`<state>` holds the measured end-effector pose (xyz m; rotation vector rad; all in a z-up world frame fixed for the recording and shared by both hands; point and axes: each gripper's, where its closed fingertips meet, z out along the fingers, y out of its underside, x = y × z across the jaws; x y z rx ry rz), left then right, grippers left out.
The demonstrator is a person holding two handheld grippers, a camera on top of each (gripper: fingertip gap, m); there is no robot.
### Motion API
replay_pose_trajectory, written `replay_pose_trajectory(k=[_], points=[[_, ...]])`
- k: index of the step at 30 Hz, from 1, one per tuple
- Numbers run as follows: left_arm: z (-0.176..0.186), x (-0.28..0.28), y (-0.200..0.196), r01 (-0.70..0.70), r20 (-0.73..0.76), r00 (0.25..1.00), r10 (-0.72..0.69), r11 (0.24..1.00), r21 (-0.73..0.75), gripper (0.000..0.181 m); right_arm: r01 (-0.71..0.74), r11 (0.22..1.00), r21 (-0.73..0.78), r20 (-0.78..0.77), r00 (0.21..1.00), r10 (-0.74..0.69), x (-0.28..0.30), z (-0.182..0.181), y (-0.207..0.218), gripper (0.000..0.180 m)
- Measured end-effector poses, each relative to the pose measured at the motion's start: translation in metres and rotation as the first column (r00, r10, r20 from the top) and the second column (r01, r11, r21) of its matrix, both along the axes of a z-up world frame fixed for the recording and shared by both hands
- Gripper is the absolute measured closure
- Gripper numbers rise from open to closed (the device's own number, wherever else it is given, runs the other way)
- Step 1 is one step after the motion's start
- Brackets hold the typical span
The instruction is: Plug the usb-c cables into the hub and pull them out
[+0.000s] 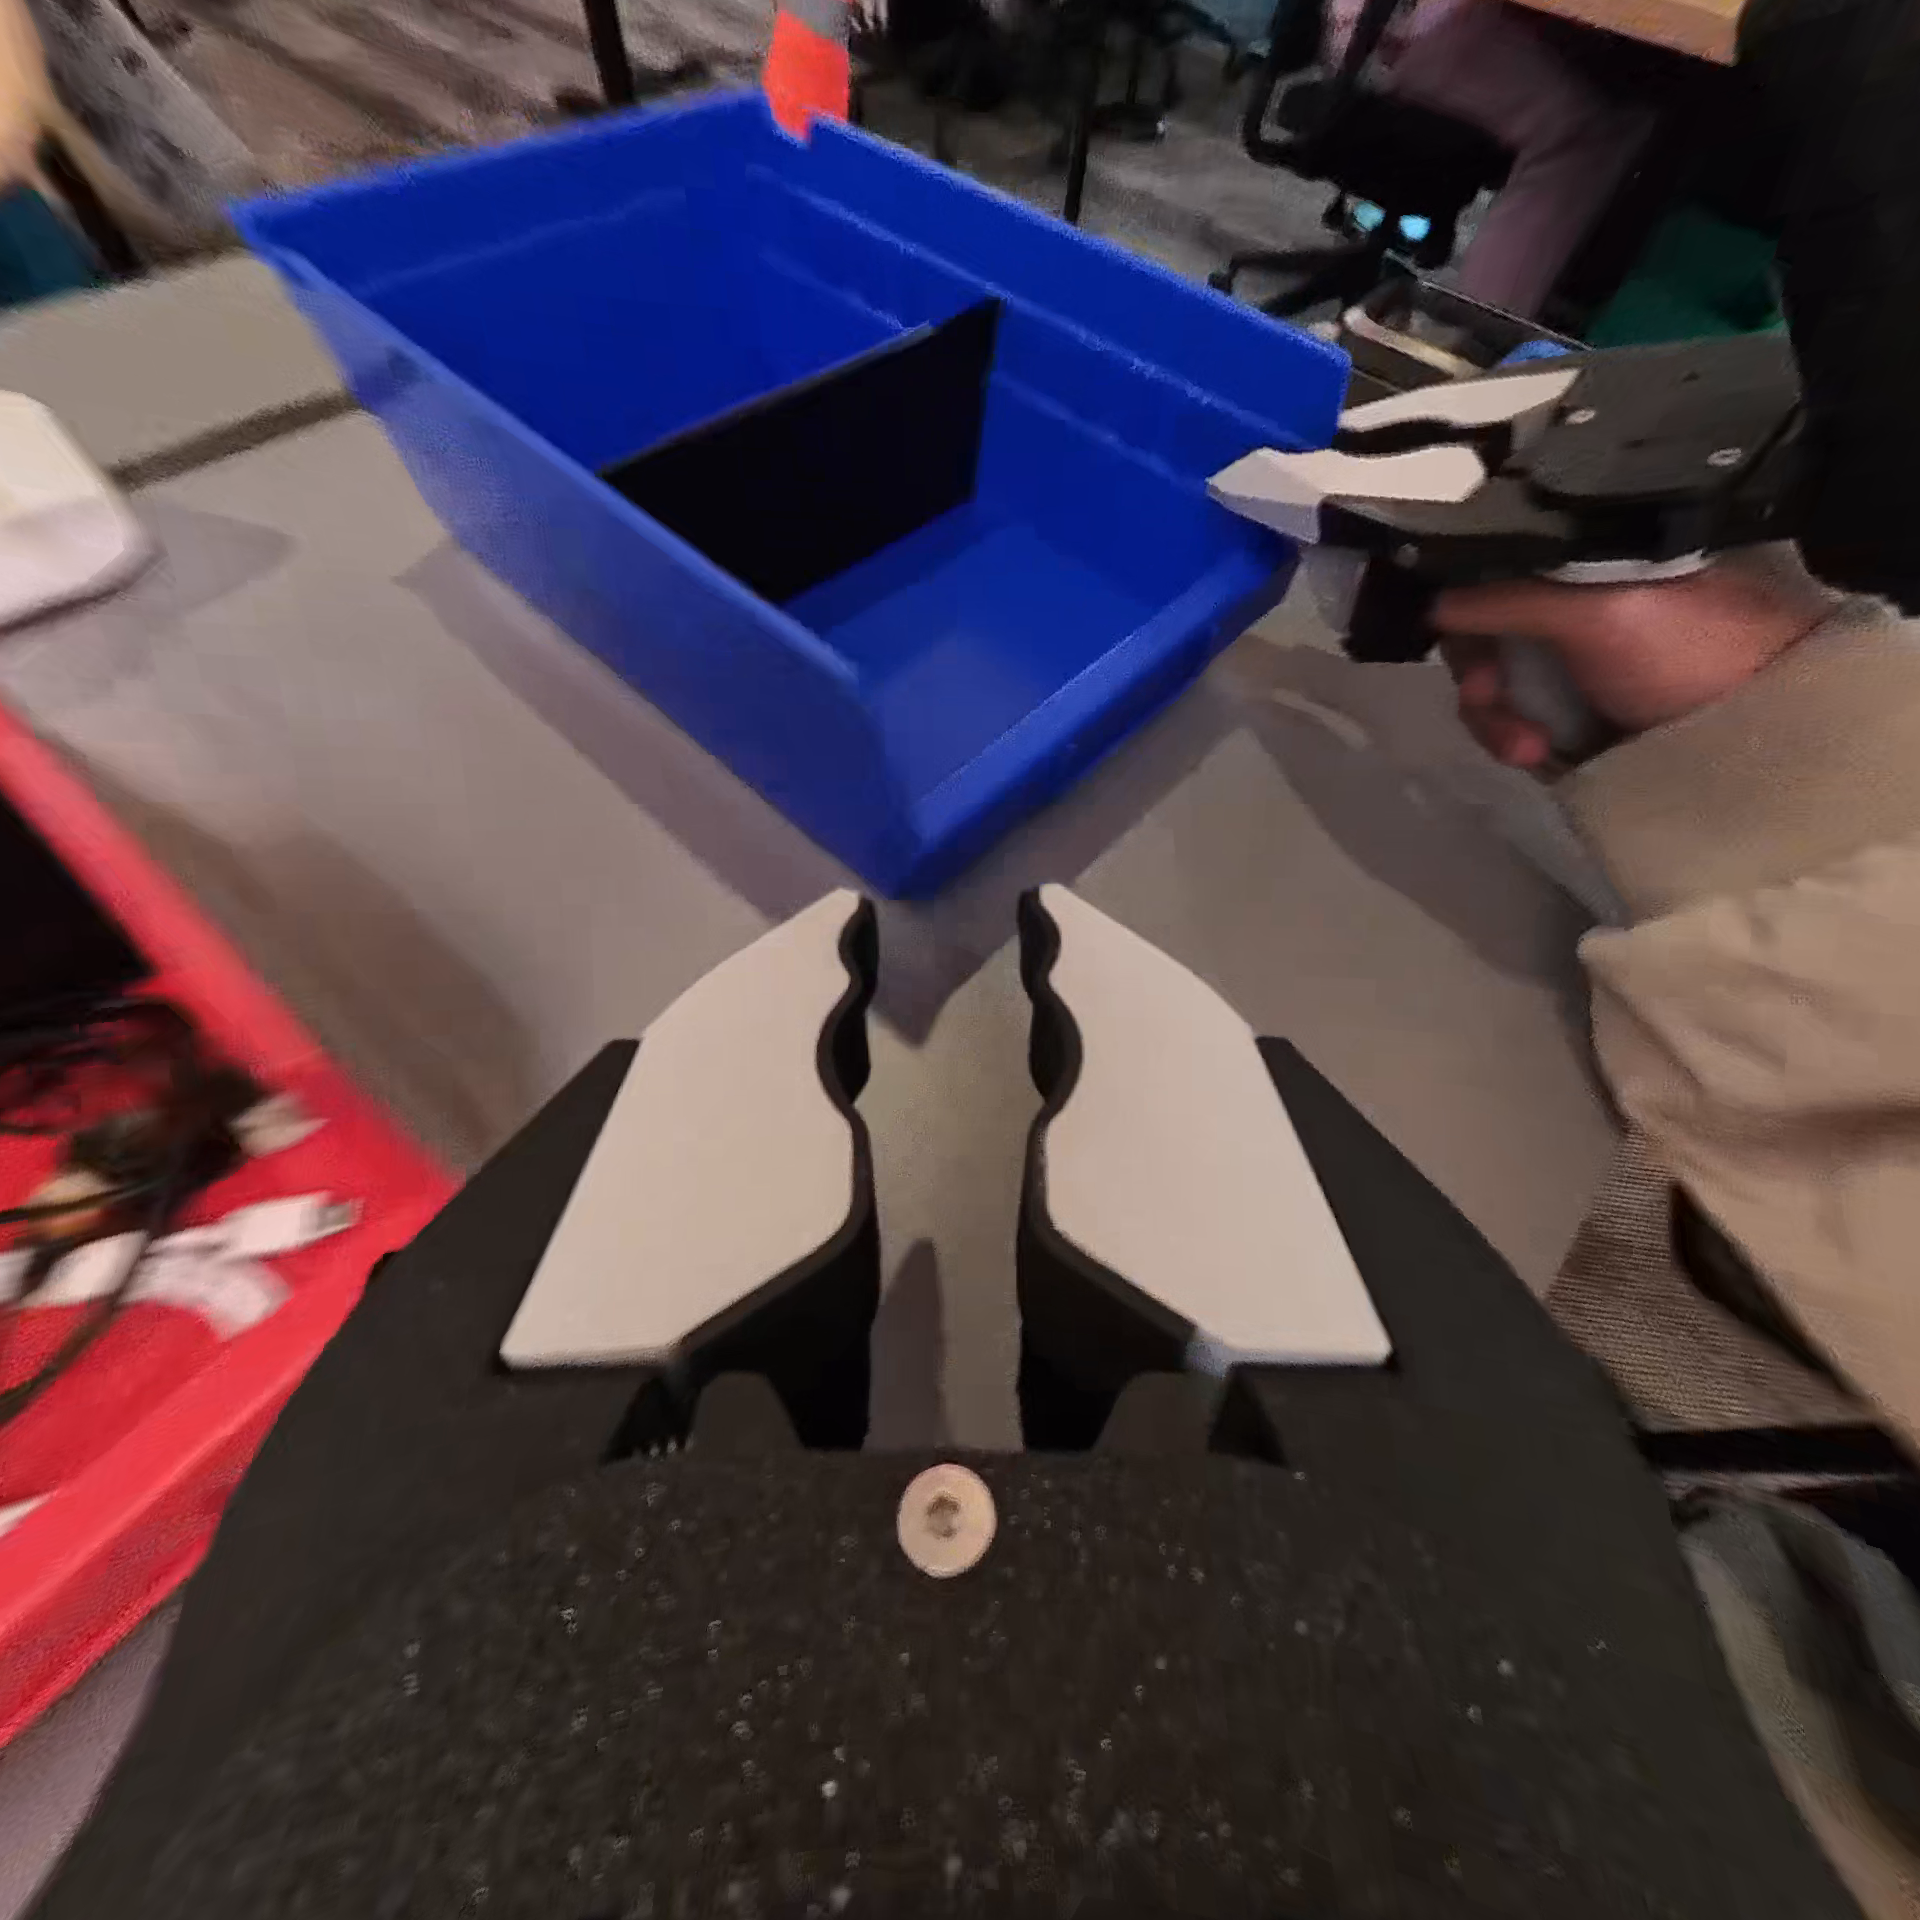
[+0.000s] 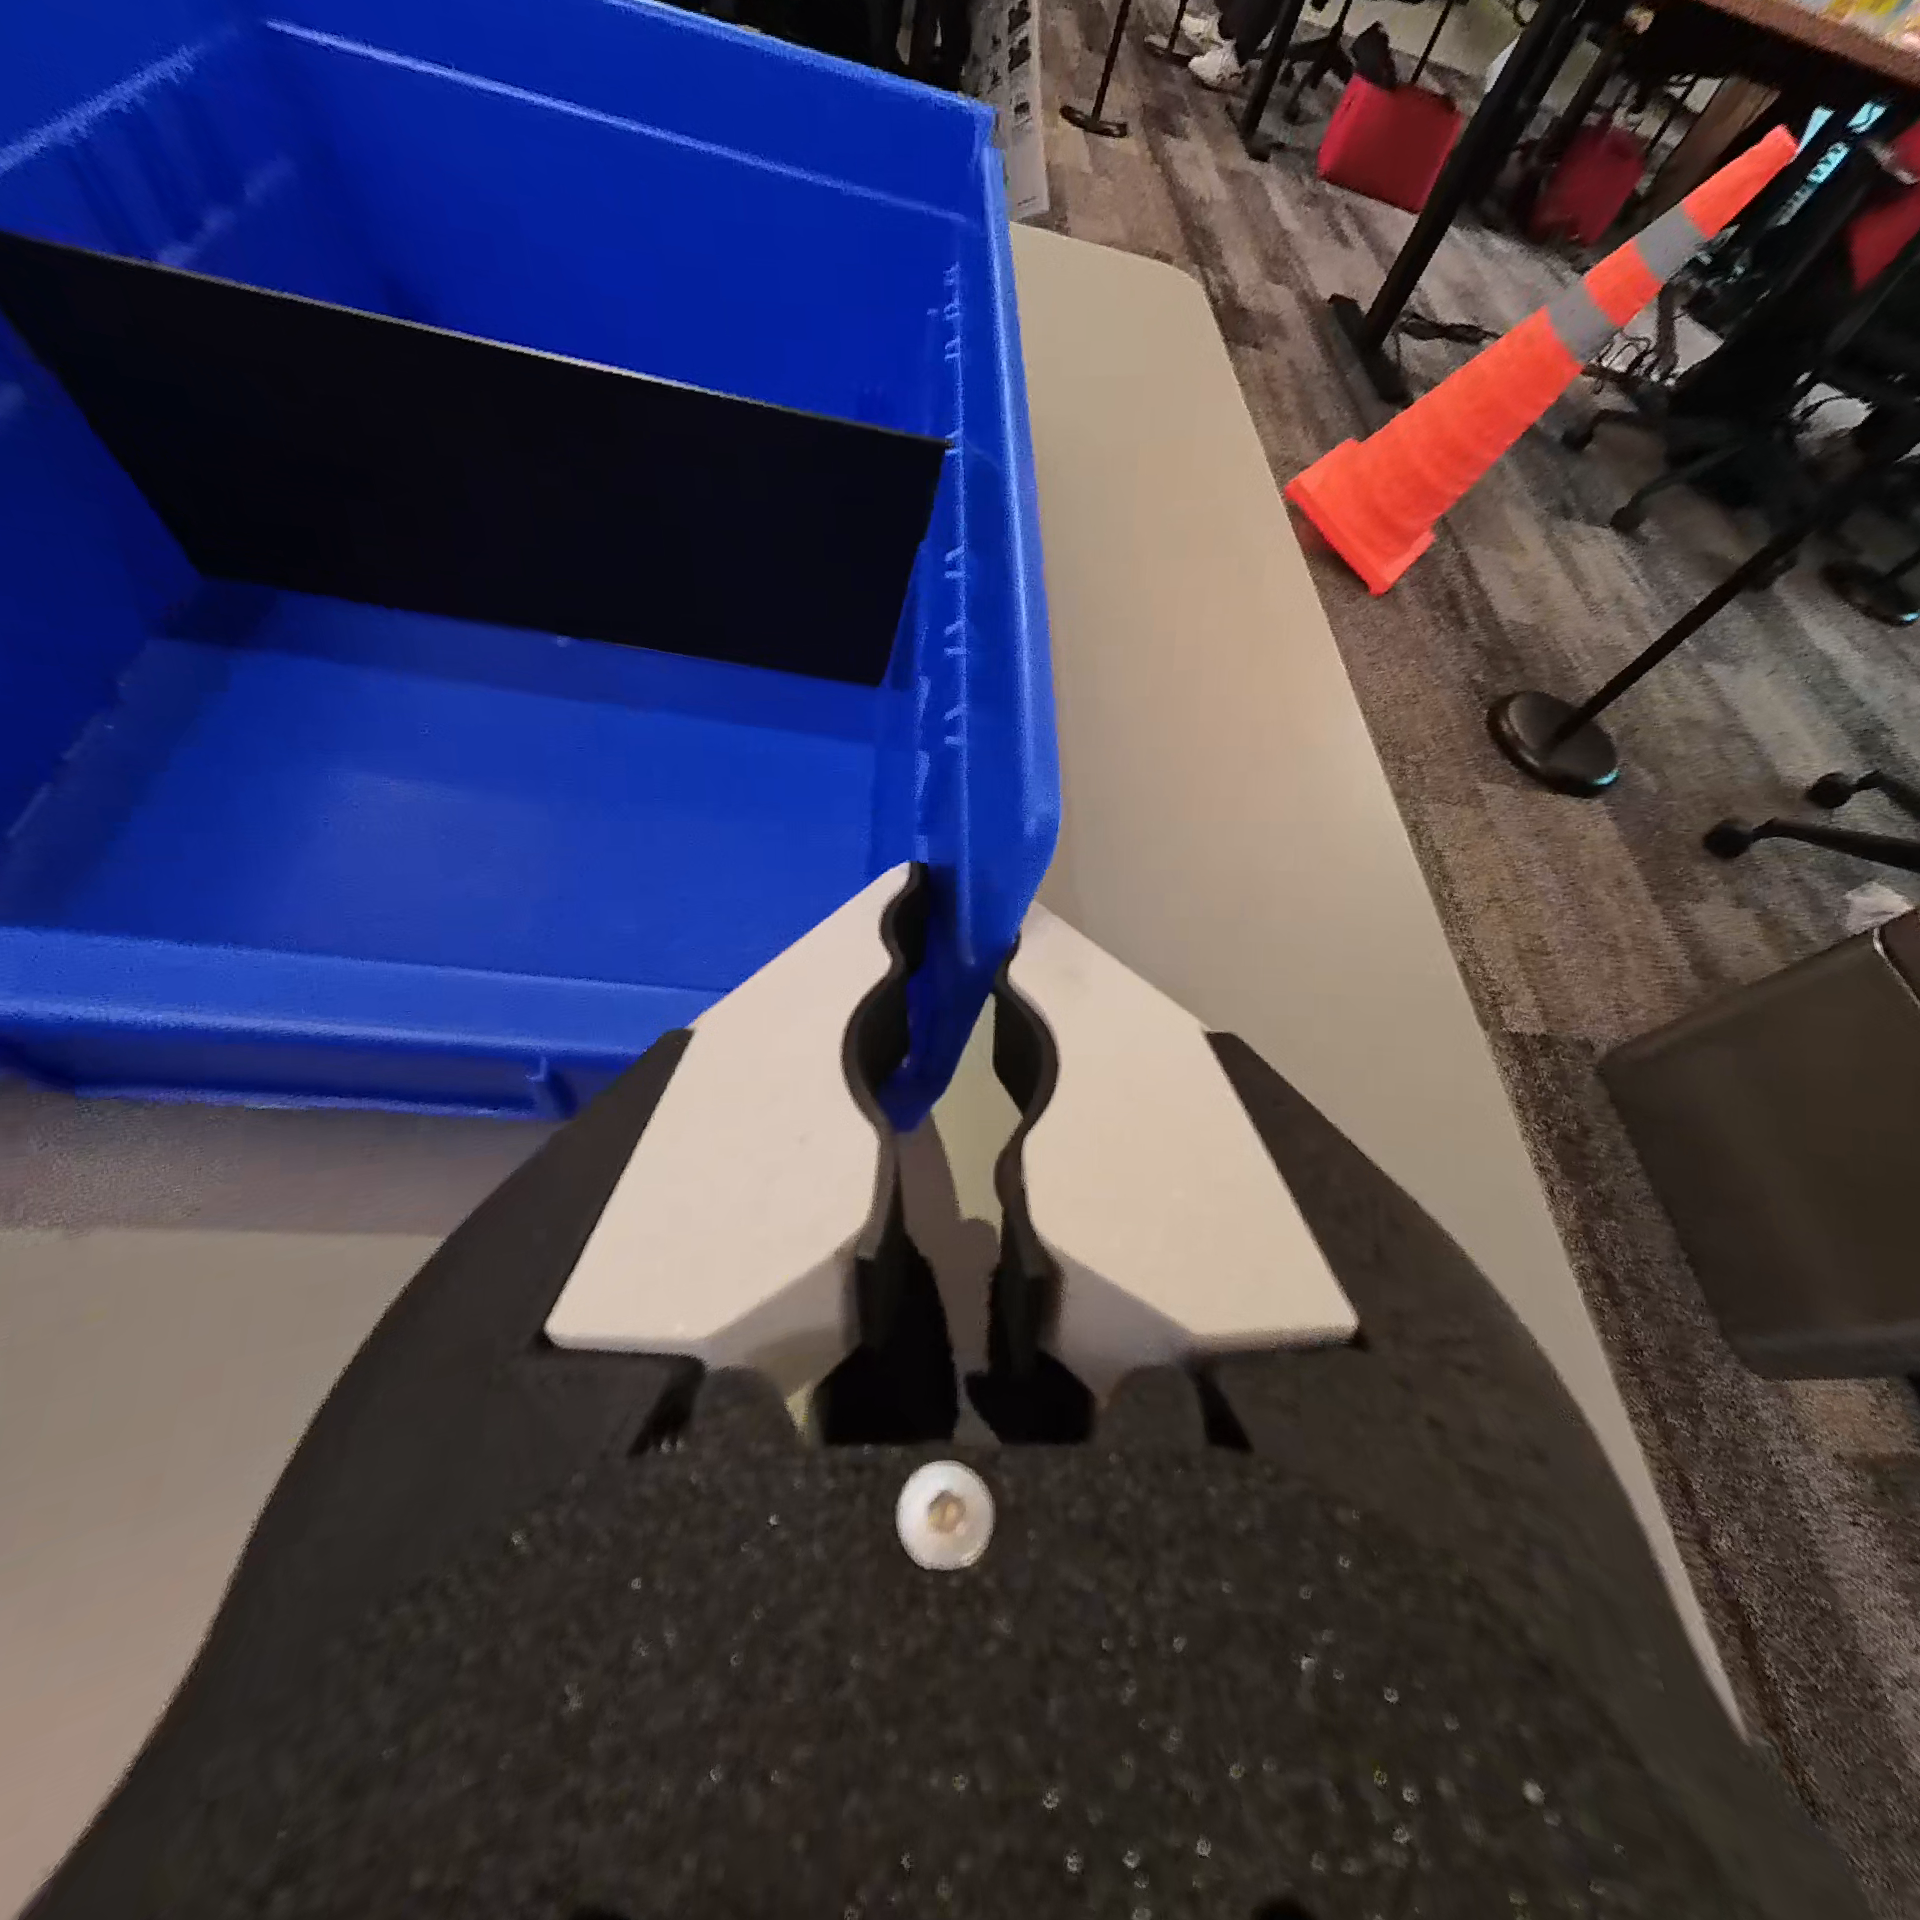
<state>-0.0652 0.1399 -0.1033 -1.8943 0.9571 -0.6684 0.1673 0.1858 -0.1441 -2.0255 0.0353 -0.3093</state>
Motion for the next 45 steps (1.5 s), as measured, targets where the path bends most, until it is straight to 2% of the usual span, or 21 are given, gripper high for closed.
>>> replay_pose_trajectory(k=[1,3,5,7,9,11,12,14,16,19,20,22,23,24,25,28,32,35,40,43,45], points=[[0.009,-0.02,0.005,-0.023,-0.005,1.0,0.023,0.999,0.048,0.154,-0.008,1.0,0.003,-0.006,1.0,0.008,0.0,0.0,0.001,0.171],[0.024,-0.077,0.033,-0.157,-0.047,0.984,0.169,0.967,0.201,0.154,-0.016,1.0,-0.005,-0.002,1.0,0.016,0.002,0.001,0.001,0.161],[0.036,-0.147,0.061,-0.318,-0.064,0.934,0.351,0.9,0.299,0.14,0.002,1.0,0.004,0.026,1.0,-0.002,0.004,0.011,-0.002,0.152],[0.047,-0.221,0.081,-0.485,-0.028,0.845,0.534,0.788,0.378,0.134,0.084,0.99,0.11,0.056,0.994,-0.09,0.008,0.047,-0.009,0.152],[0.053,-0.279,0.089,-0.619,0.047,0.747,0.663,0.67,0.41,0.129,0.019,0.975,0.223,0.058,0.998,-0.033,-0.032,0.087,-0.01,0.151],[0.047,-0.304,0.091,-0.694,0.135,0.7,0.702,0.623,0.36,0.129,-0.152,0.931,0.333,0.093,0.987,0.128,-0.109,0.117,-0.006,0.154],[0.036,-0.304,0.094,-0.698,0.144,0.705,0.694,0.643,0.315,0.128,-0.251,0.907,0.339,0.096,0.968,0.232,-0.157,0.118,-0.002,0.154],[0.002,-0.298,0.099,-0.681,0.073,0.727,0.683,0.702,0.209,0.122,-0.399,0.875,0.274,0.02,0.912,0.41,-0.247,0.091,0.008,0.149],[-0.02,-0.292,0.106,-0.662,0.012,0.743,0.669,0.733,0.158,0.123,-0.45,0.868,0.21,-0.06,0.88,0.471,-0.302,0.06,0.018,0.139],[-0.031,-0.28,0.113,-0.62,-0.006,0.781,0.625,0.776,0.116,0.145,-0.366,0.916,0.162,-0.183,0.901,0.393,-0.324,0.034,0.041,0.14],[-0.033,-0.281,0.116,-0.625,-0.014,0.776,0.63,0.773,0.109,0.163,-0.329,0.935,0.136,-0.215,0.911,0.352,-0.325,0.026,0.049,0.14],[-0.034,-0.285,0.119,-0.628,-0.021,0.774,0.633,0.772,0.103,0.176,-0.277,0.958,0.068,-0.233,0.93,0.285,-0.328,0.006,0.063,0.147],[-0.034,-0.288,0.12,-0.623,-0.021,0.778,0.627,0.776,0.093,0.176,-0.287,0.956,0.061,-0.242,0.925,0.293,-0.335,0.001,0.066,0.158],[-0.034,-0.29,0.121,-0.618,-0.027,0.782,0.623,0.78,0.095,0.176,-0.259,0.962,0.089,-0.249,0.929,0.273,-0.335,0.004,0.068,0.161],[-0.031,-0.293,0.121,-0.611,-0.032,0.786,0.617,0.784,0.114,0.176,-0.216,0.97,0.108,-0.239,0.942,0.236,-0.333,0.007,0.068,0.173],[-0.02,-0.308,0.12,-0.586,-0.058,0.798,0.6,0.794,0.163,0.177,-0.126,0.984,0.124,-0.181,0.973,0.147,-0.343,0.011,0.059,0.175],[0.004,-0.363,0.123,-0.615,0.007,0.779,0.627,0.761,0.208,0.178,-0.144,0.964,0.222,-0.159,0.971,0.181,-0.396,0.033,0.059,0.177],[0.013,-0.413,0.138,-0.626,0.029,0.772,0.635,0.75,0.214,0.178,-0.185,0.949,0.255,-0.173,0.957,0.233,-0.446,0.046,0.075,0.176],[-0.003,-0.494,0.153,-0.668,-0.021,0.73,0.683,0.721,0.184,0.178,-0.224,0.955,0.195,-0.191,0.946,0.261,-0.528,0.029,0.104,0.176],[-0.023,-0.521,0.158,-0.678,-0.043,0.726,0.686,0.725,0.123,0.178,-0.227,0.962,0.154,-0.213,0.943,0.256,-0.558,0.014,0.108,0.176],[-0.031,-0.53,0.163,-0.684,-0.005,0.726,0.688,0.722,0.099,0.178,-0.249,0.956,0.155,-0.217,0.936,0.279,-0.57,0.009,0.108,0.173]])
